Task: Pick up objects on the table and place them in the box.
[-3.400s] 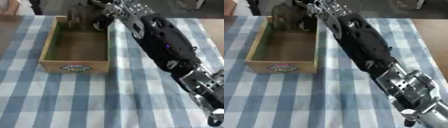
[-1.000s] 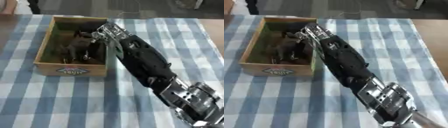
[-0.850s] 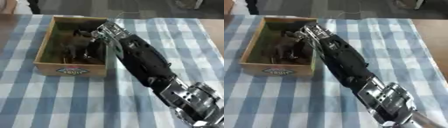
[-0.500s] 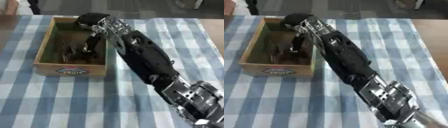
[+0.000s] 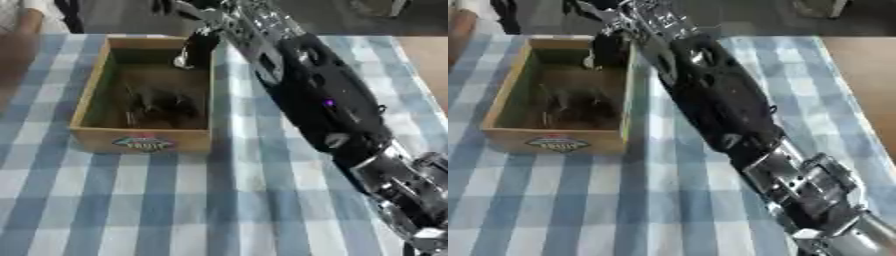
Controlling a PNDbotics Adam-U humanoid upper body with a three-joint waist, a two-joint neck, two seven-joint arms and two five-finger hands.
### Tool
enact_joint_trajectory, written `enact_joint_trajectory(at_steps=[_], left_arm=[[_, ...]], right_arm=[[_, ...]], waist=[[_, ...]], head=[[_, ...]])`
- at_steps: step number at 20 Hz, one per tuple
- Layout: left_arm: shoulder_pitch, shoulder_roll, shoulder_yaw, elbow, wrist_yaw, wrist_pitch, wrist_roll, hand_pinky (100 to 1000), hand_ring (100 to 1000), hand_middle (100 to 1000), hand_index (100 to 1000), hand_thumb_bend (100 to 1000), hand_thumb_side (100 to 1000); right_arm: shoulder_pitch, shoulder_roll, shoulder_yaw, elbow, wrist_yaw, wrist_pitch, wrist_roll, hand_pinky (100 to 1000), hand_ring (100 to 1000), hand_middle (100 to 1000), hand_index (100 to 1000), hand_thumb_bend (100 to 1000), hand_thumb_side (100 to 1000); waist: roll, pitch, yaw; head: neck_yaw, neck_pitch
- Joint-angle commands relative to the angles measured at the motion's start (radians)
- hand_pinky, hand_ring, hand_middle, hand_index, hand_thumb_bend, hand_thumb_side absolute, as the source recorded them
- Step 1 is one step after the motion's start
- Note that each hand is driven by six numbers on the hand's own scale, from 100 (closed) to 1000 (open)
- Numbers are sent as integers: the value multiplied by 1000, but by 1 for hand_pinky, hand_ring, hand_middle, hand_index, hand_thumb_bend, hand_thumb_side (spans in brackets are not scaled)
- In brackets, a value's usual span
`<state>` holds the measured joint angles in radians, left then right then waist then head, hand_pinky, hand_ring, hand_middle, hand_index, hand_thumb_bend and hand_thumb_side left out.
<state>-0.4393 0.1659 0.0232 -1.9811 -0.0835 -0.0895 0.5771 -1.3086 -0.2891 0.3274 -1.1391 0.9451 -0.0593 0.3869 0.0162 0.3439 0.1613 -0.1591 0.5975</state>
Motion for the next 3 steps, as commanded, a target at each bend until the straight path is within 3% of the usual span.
enact_joint_trajectory(at_steps=[1, 3], left_arm=[[-7, 6, 8, -19, -7, 0, 5, 781, 834, 786, 673, 100, 617], [-9, 7, 9, -19, -9, 0, 6, 781, 834, 785, 674, 100, 617]], right_arm=[[11, -66, -2, -124, -95, 49, -64, 758, 824, 696, 837, 451, 448], [49, -96, -9, -208, -160, 93, -117, 744, 811, 675, 824, 454, 497]], waist=[[8, -31, -4], [14, -34, -8]], head=[[9, 10], [12, 12]])
